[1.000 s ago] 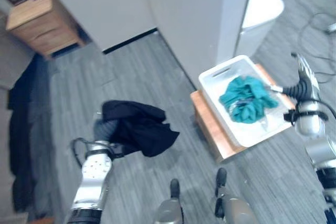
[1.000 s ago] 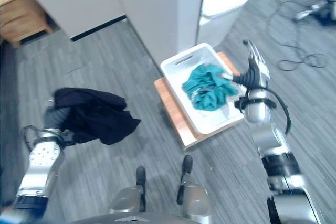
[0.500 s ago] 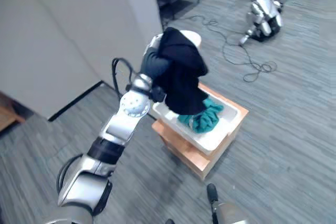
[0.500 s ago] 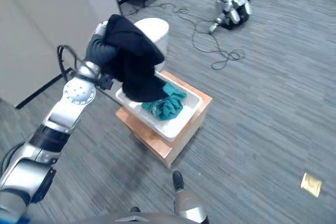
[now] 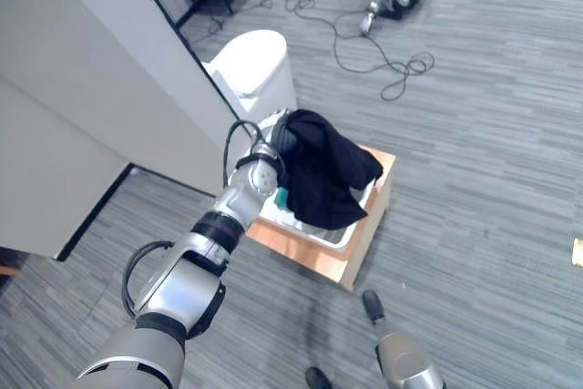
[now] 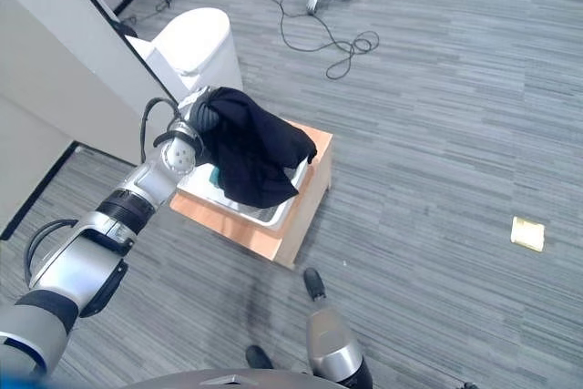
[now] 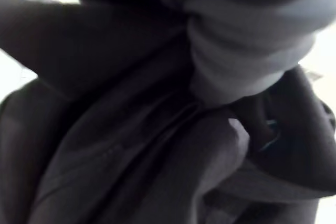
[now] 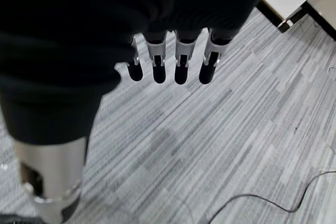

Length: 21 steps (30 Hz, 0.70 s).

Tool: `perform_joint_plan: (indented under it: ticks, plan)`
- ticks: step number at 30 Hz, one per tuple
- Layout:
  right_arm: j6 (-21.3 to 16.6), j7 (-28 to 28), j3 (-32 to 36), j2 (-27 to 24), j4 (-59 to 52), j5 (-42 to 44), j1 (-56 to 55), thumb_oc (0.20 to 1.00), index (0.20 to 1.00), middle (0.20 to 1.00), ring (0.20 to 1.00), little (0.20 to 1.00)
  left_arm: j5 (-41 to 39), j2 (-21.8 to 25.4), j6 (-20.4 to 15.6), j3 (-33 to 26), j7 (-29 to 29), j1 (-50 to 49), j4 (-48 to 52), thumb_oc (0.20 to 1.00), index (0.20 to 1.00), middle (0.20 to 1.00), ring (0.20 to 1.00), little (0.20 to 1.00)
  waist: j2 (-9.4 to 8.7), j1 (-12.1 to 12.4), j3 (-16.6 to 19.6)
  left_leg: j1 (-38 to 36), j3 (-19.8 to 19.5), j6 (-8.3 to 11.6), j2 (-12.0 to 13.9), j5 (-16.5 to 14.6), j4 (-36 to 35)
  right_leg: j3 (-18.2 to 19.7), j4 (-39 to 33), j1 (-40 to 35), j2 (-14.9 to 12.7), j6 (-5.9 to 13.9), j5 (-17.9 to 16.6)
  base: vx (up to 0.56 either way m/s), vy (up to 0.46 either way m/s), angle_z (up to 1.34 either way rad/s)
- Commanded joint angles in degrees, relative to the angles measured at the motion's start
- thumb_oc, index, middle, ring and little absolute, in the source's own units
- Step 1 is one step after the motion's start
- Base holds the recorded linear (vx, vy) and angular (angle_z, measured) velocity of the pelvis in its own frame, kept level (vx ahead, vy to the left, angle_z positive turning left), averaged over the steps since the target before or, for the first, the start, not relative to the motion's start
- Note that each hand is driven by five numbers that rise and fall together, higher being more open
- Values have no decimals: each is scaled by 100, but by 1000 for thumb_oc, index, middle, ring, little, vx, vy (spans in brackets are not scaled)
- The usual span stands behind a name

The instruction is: Pick up bed clothes into laundry basket.

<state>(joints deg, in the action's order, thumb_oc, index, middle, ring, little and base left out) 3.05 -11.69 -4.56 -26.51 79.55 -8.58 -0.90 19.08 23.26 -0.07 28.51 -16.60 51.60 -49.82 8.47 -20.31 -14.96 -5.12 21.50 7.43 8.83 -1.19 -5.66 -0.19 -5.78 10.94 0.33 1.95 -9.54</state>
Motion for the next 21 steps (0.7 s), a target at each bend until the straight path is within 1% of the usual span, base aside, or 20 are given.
perform_joint_plan:
  ticks: [1,4,6,7,8,9,13,15,16,17,18,19,20,21]
  plan:
    - [50,-107,-214,44,252,186,-263,1000,1000,1000,1000,1000,452,472,66,-133,-315,433,-237,200,200,200,200,200,-250,-48,197,41,-86,262,323,452,66,149,78,-578,-443,524,781,-18,-11,-5]
    - [31,-82,-297,98,323,204,-278,1000,1000,1000,1000,1000,987,331,224,172,-252,535,-935,200,200,200,200,200,-239,-85,190,20,-48,263,350,443,66,138,78,-599,-440,519,801,0,0,0]
    - [-8,-61,-360,139,321,255,-253,1000,1000,1000,1000,1000,1111,134,266,248,-200,509,-1349,200,200,200,200,200,-251,-108,205,-23,-29,264,369,438,66,137,78,-637,-425,509,813,4,-13,-2]
    - [-52,-34,-408,148,280,306,-220,1000,1000,1000,1000,1000,1177,22,271,303,-224,500,-1502,222,222,222,222,222,-262,-115,219,-62,-10,268,380,445,66,132,78,-672,-417,498,818,14,-28,-7]
    - [-87,-35,-440,160,241,328,-224,1000,1000,1000,1000,1000,1210,-11,263,321,-241,484,-1597,865,865,865,865,865,-274,-118,222,-85,7,270,387,447,66,142,78,-696,-403,492,825,14,-30,-8]
    - [-116,-46,-483,172,198,322,-229,1000,1000,1000,1000,1000,1213,-29,280,331,-261,457,-1692,1000,1000,1000,1000,1000,-288,-125,223,-103,22,272,392,449,66,154,78,-706,-392,489,822,-3,-29,-7]
    - [-260,-96,-618,241,-57,259,-310,1000,1000,1000,1000,1000,1117,62,280,231,-462,437,-1726,1000,1000,1000,1000,1000,-350,-106,261,-142,93,278,394,443,66,166,78,-736,-371,484,815,-23,-30,-6]
    - [-271,-107,-634,251,-115,242,-323,1000,1000,1000,1000,1000,1073,77,253,215,-455,409,-1698,1000,1000,1000,1000,1000,-360,-97,272,-148,100,276,394,440,66,159,78,-740,-369,483,817,-16,-13,-1]
    - [-374,-183,-724,297,-442,143,-382,1000,1000,1000,1000,1000,842,207,170,90,-554,395,-1417,1000,1000,1000,1000,1000,-392,-53,324,-161,100,275,399,448,66,139,78,-778,-373,478,826,0,0,0]
    - [-370,-183,-726,297,-448,142,-386,1000,1000,1000,1000,1000,842,212,173,88,-551,388,-1408,1000,1000,1000,1000,1000,-394,-58,323,-163,99,275,398,448,66,137,78,-781,-375,478,827,-45,-29,3]
    - [-461,-285,-770,325,-889,30,-458,1000,1000,1000,1000,1000,615,400,118,-89,-671,343,-926,1000,1000,1000,1000,1000,-433,-19,353,-181,75,273,404,452,66,105,78,-828,-387,473,834,-24,-9,7]
    - [-456,-285,-773,324,-897,28,-464,1000,1000,1000,1000,1000,615,407,124,-93,-667,332,-912,1000,1000,1000,1000,1000,-434,-23,359,-178,73,273,404,453,66,104,78,-826,-387,473,834,-42,-6,7]
    - [-564,-332,-829,288,-1572,-90,-552,1000,1000,1000,1000,1000,347,627,30,-320,-769,222,-385,1000,1000,1000,1000,1000,-480,10,387,-228,57,262,395,439,66,76,78,-901,-404,491,855,-31,-6,7]
    - [-593,-463,-865,238,-1870,-124,-349,1000,1000,1000,1000,1000,166,609,-18,-472,-808,93,21,1000,1000,1000,1000,1000,-493,101,418,-229,13,254,387,434,66,48,78,-932,-411,481,872,-38,-10,2]
